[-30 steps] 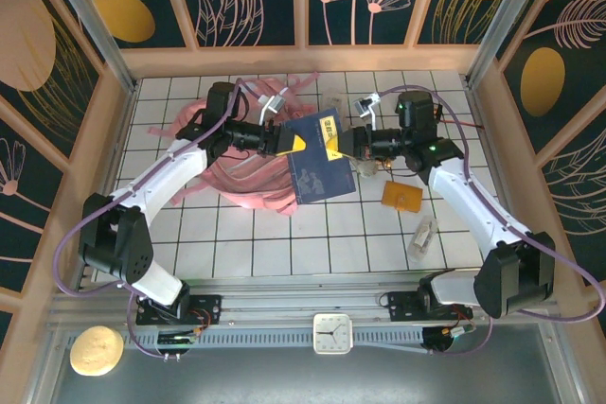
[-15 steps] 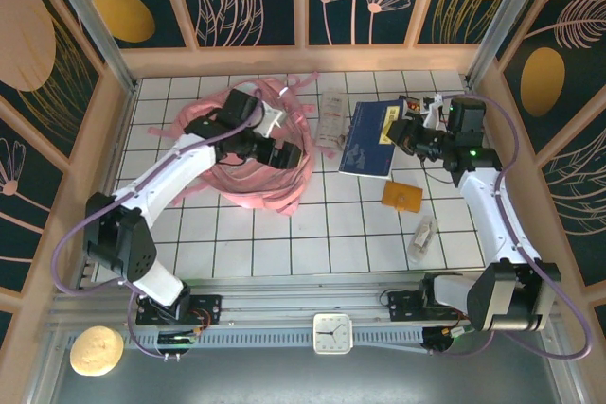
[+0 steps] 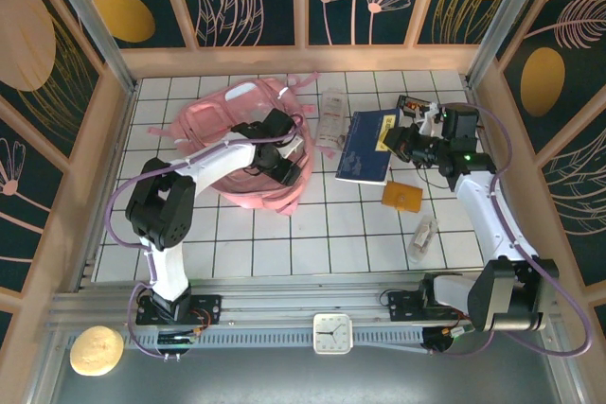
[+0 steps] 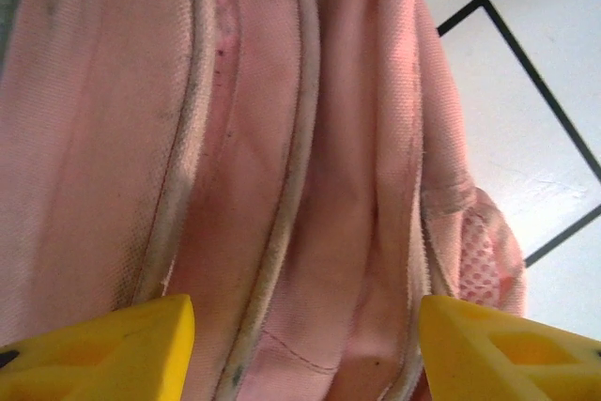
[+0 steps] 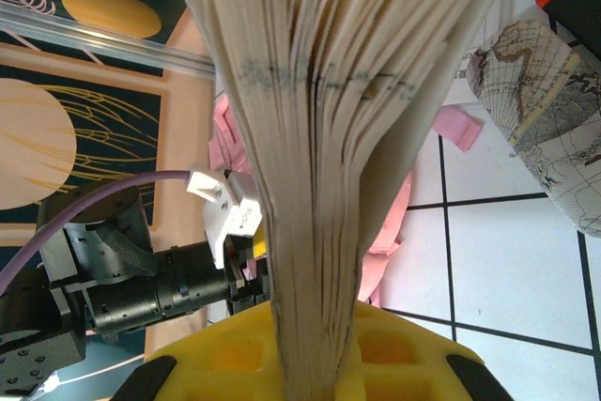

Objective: Pack the student bag

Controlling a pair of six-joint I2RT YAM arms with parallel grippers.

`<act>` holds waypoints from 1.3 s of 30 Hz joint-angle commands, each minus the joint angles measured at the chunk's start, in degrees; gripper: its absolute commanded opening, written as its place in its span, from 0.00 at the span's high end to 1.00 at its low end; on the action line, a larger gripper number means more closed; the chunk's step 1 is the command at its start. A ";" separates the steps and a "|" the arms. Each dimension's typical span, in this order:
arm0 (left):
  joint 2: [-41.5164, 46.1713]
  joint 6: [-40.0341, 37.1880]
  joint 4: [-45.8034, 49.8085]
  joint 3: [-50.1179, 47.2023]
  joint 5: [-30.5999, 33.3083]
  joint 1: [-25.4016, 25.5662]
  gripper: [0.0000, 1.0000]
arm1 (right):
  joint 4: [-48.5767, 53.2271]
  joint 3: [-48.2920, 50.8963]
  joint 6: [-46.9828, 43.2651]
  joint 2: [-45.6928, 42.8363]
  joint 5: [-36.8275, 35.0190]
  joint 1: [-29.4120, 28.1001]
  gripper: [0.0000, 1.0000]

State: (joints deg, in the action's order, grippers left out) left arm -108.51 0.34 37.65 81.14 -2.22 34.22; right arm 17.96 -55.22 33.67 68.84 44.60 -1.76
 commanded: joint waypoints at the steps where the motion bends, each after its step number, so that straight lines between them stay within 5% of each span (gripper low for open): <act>1: -1.66 -1.35 1.48 -0.22 7.58 -0.38 0.36 | -4.58 0.51 1.24 0.19 1.59 -0.42 1.00; 10: -5.12 -1.32 -1.54 -1.49 16.12 0.49 0.52 | -6.55 -0.14 1.93 1.91 3.46 -0.46 1.00; 17: -5.28 0.81 -1.36 -2.76 16.43 0.72 1.00 | -6.77 0.08 1.99 1.83 3.65 -0.45 1.00; 29: 5.89 10.82 11.13 18.30 6.85 0.43 1.00 | -8.61 1.58 5.91 0.63 0.38 -6.10 1.00; 39: 10.01 12.05 15.12 20.82 1.15 -0.29 1.00 | -14.45 2.03 12.73 6.25 -2.94 -14.07 1.00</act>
State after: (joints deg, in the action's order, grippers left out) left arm -100.12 10.41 51.72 99.85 2.28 34.41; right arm 8.82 -53.58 42.15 72.99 42.96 -14.04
